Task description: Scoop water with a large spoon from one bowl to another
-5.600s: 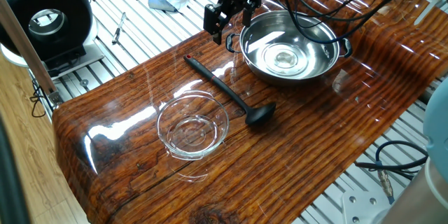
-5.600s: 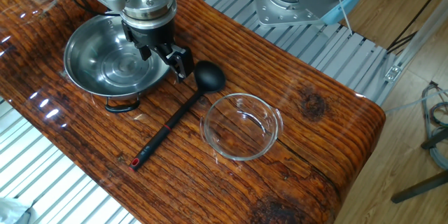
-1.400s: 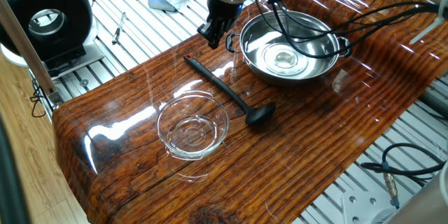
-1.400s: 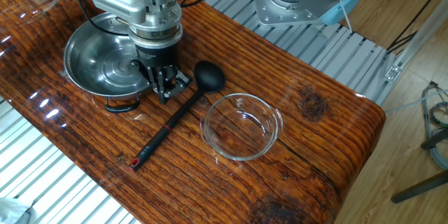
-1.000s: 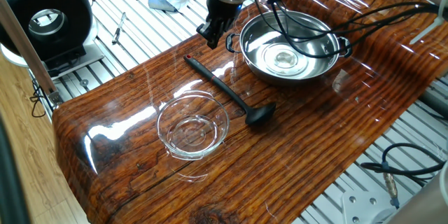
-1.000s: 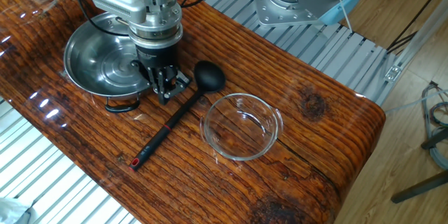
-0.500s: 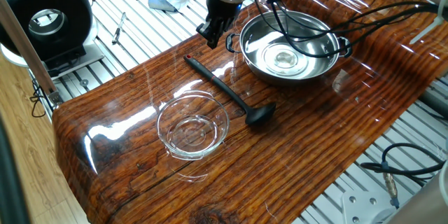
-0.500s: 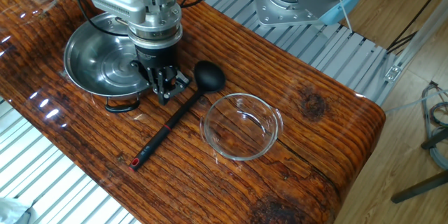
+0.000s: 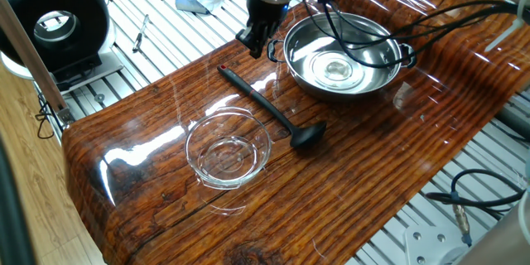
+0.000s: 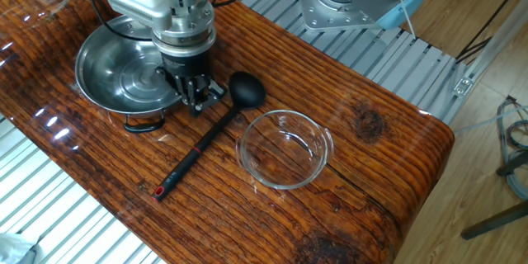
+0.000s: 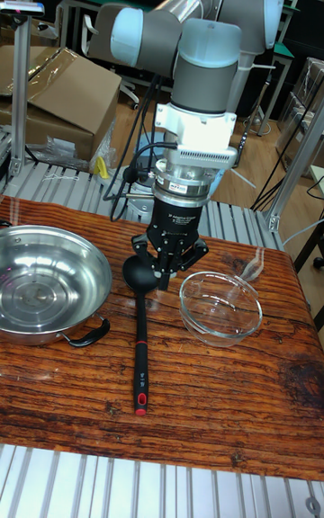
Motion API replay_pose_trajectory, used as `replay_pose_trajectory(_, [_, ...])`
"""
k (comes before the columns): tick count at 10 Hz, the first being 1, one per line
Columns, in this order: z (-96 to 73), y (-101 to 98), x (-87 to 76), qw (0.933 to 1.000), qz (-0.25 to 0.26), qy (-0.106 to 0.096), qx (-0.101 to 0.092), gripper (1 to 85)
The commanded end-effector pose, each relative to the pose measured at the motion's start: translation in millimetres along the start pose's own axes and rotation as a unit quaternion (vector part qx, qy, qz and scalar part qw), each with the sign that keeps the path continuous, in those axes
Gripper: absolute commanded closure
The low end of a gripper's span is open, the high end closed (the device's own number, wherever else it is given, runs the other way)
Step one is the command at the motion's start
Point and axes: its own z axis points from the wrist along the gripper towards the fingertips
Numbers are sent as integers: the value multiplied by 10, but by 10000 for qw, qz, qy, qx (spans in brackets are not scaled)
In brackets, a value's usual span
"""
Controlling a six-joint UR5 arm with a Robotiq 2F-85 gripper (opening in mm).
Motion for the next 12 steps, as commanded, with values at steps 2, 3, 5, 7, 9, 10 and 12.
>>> replay_pose_trajectory(2, [-23, -22, 204, 9988, 291, 392, 40, 847])
replay_pose_trajectory(3, [-24, -16, 219, 9986, 315, 421, 30, 847])
replay_pose_trajectory(5, [-33, -73, 302, 9977, 332, 578, 147, 847])
replay_pose_trajectory(7, [-33, -123, 288, 9975, 378, 547, 245, 827])
replay_pose_trajectory(9, [217, -111, 267, 9980, 353, 472, 250, 780])
replay_pose_trajectory(10, [338, -137, 240, 9983, 290, 428, 252, 750])
replay_pose_trajectory(12, [531, -151, 244, 9989, 77, 453, 132, 623])
